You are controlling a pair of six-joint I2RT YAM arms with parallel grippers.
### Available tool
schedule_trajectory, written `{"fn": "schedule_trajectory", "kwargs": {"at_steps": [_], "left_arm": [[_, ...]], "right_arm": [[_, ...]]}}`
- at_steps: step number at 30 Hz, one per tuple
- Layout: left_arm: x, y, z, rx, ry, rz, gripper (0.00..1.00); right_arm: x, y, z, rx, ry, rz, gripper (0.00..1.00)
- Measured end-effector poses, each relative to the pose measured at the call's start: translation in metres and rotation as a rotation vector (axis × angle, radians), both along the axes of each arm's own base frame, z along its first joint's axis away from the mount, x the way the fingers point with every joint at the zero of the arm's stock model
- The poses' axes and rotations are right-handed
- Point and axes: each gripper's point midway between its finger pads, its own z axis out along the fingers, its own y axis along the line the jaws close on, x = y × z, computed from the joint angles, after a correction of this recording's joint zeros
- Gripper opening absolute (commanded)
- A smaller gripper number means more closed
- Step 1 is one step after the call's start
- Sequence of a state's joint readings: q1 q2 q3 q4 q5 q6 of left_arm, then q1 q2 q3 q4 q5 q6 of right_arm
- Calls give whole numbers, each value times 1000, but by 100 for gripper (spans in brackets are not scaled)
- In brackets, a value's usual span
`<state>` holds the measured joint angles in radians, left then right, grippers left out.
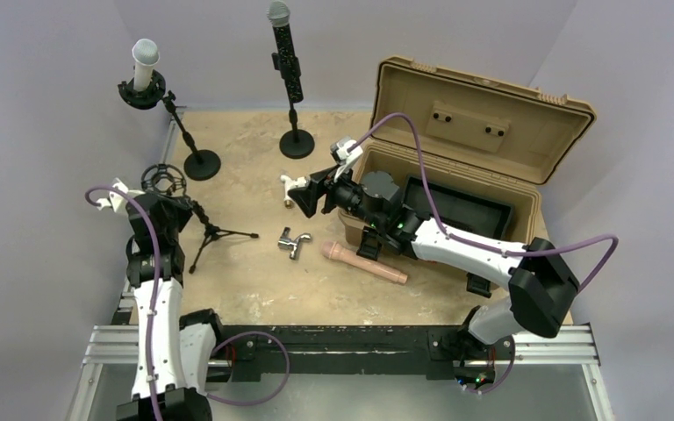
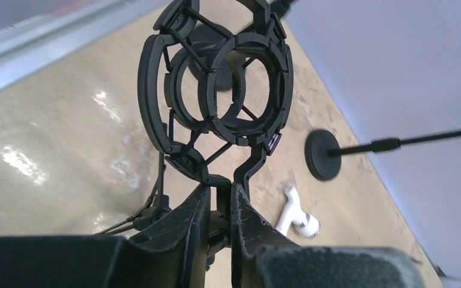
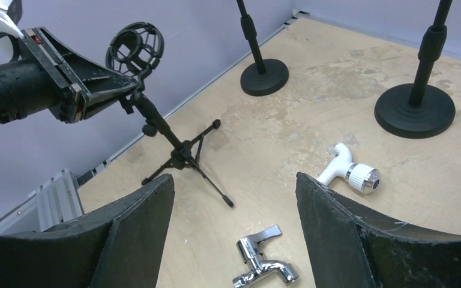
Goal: Remove the microphone from the stand
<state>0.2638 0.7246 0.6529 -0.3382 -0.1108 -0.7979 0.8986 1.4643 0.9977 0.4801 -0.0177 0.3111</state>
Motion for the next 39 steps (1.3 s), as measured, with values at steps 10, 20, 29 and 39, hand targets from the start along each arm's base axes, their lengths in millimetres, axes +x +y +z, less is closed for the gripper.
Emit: {"fn": "schedule_trajectory", "kwargs": {"at_steps": [10, 20, 29, 39], "left_arm": [[15, 54, 3, 38, 7, 166, 0], [25, 84, 5, -7, 28, 215, 16], [-6, 76, -3, -32, 172, 230, 75], [-31, 48, 89, 85, -19, 150, 74]], "right_arm": [[1, -8, 8, 20, -26, -12, 73], [3, -11, 9, 21, -30, -19, 73], [2, -15, 7, 24, -31, -22, 73], [-1, -26, 24, 71, -61, -39, 73]]}}
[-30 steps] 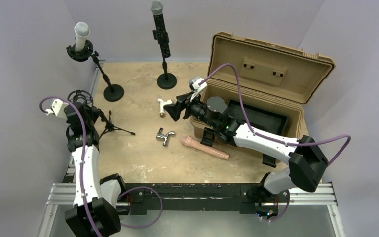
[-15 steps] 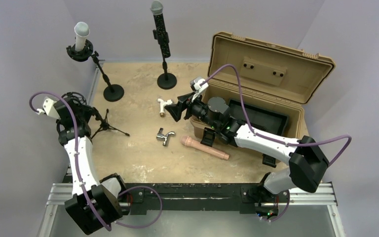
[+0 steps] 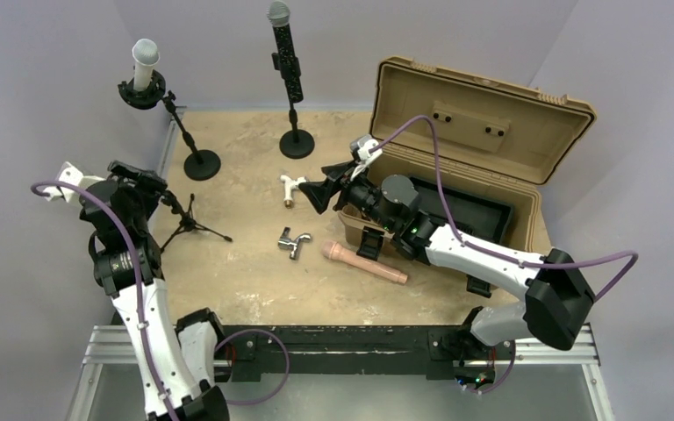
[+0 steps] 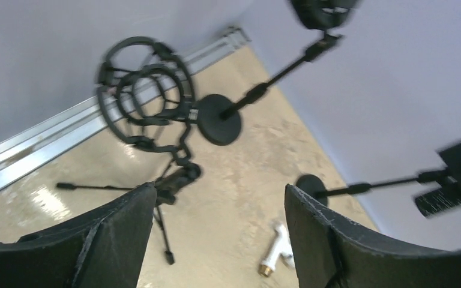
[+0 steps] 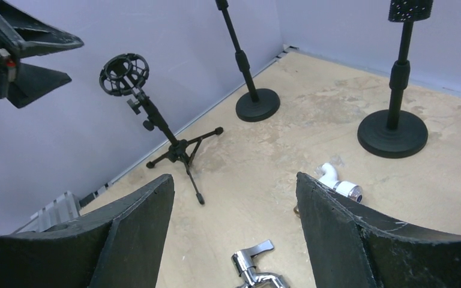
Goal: Remove the microphone from the stand
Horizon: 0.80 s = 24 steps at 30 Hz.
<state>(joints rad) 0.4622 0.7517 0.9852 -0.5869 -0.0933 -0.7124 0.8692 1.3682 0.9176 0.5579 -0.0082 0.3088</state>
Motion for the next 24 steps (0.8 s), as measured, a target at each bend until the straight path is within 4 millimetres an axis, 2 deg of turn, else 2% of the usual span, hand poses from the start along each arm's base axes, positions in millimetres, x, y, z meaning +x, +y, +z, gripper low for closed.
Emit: {"fn": "schedule_trajectory", "kwargs": {"at_steps": [4, 10, 14, 17, 21, 24], "left_arm": [[12, -34, 32, 71, -73, -155, 69], [37, -109, 46, 131, -152, -477, 68], [52, -145, 44, 158, -172, -630, 73], [67, -173, 39, 165, -171, -752, 83], [98, -212, 24, 172, -129, -900, 82], [113, -231, 13, 184, -116, -953, 82]], "right_arm": [[1, -5, 5, 19, -10, -22, 73], [4, -10, 2, 27, -11, -49, 73], [6, -13, 0, 26, -8, -62, 73], [8, -14, 2, 32, -11, -75, 73], [10, -16, 3, 41, -15, -82, 73], [9, -18, -1, 38, -10, -84, 73]]}}
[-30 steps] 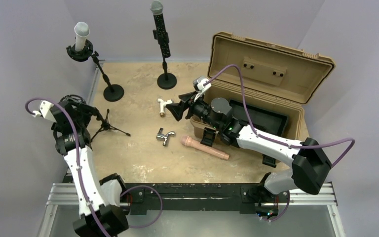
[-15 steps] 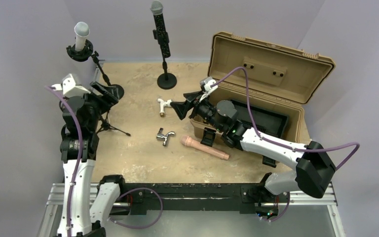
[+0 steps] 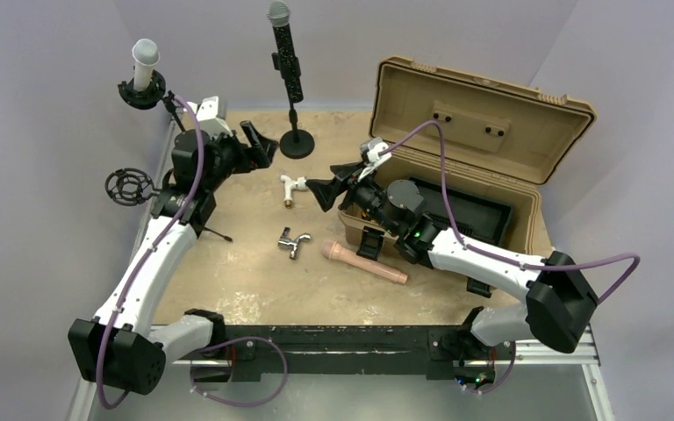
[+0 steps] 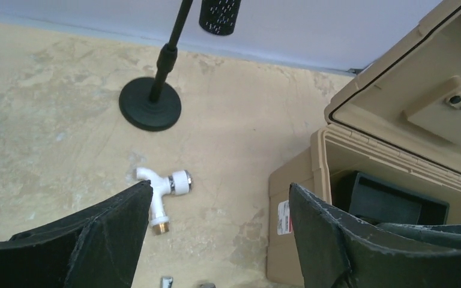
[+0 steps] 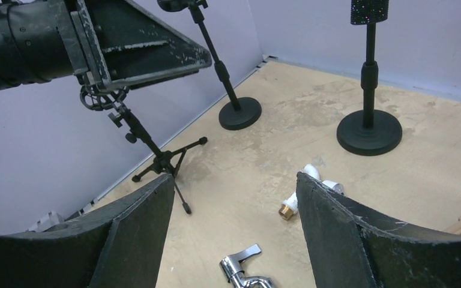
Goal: Remove the microphone from the stand
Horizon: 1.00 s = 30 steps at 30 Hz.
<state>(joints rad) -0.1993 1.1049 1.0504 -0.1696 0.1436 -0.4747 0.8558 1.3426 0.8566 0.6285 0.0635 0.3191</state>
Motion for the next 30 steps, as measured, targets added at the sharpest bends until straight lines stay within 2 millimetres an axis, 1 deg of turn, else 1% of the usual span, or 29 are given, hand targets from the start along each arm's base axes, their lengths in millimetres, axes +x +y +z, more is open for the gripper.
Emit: {"fn": "schedule_trajectory", "kwargs": {"at_steps": [1, 3, 5, 6, 8, 9, 11, 13, 16, 18, 19, 21, 23, 26, 28, 30], "left_arm": [[2, -2, 1, 2, -9, -5, 84], [7, 0, 12, 20, -60, 7, 89], [11, 11, 31, 73, -96, 56, 93], [14, 20, 44, 103, -105, 95, 95], [21, 42, 83, 167, -146, 203, 100], [23, 53, 101, 189, -167, 255, 100], [23, 83, 142, 232, -219, 399, 100], [17, 112, 171, 265, -253, 536, 100], [12, 148, 196, 286, -264, 693, 100], [17, 169, 204, 305, -252, 777, 100], [24, 180, 206, 320, -244, 821, 100], [36, 191, 202, 361, -223, 863, 100], [52, 198, 189, 420, -190, 886, 100], [80, 203, 164, 510, -129, 886, 100], [93, 208, 151, 567, -95, 889, 100], [103, 214, 144, 616, -79, 903, 99]], "right_arm": [[0, -1, -1, 0, 1, -1, 73], [0, -2, 0, 2, 1, -6, 73], [0, -3, 2, 5, -2, -9, 73], [1, -4, 3, 8, -4, -11, 73], [1, -6, 5, 12, -8, -14, 73], [1, -7, 5, 14, -9, -17, 73], [2, -8, 7, 19, -13, -19, 73], [2, -9, 8, 22, -15, -20, 73], [3, -9, 7, 22, -15, -21, 73], [3, -10, 7, 24, -14, -23, 73], [4, -10, 8, 25, -15, -25, 73], [4, -11, 8, 27, -15, -26, 73], [5, -11, 7, 26, -14, -27, 73], [6, -12, 4, 21, -10, -30, 73], [7, -14, 2, 18, -7, -34, 73], [8, -15, 1, 18, -6, -37, 73]]}}
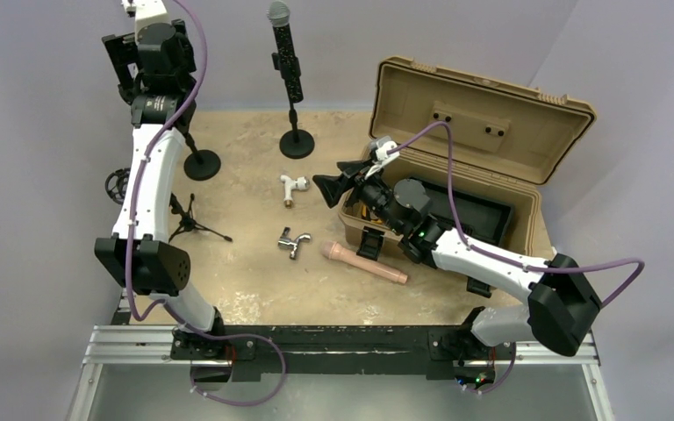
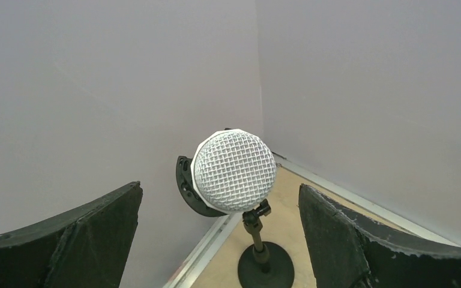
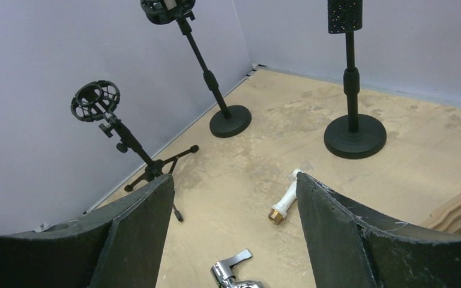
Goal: Remove the microphone from the stand
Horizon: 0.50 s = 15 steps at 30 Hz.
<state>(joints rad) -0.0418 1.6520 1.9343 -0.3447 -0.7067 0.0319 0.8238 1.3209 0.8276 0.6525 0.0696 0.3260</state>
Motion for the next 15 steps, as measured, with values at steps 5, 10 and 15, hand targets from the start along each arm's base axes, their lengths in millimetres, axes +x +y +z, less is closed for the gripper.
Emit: {"fn": "schedule_trajectory", "kwargs": {"at_steps": [5, 10, 15], "left_arm": [[8, 11, 6, 43, -6, 40, 96], [11, 20, 20, 46, -52, 61, 90], [24, 22, 7, 47, -27, 68, 88]], "right_arm": [[1, -1, 1, 8, 0, -2, 73], [4, -2, 1, 8, 1, -8, 73], [9, -3, -6, -2, 10, -16, 73]]}}
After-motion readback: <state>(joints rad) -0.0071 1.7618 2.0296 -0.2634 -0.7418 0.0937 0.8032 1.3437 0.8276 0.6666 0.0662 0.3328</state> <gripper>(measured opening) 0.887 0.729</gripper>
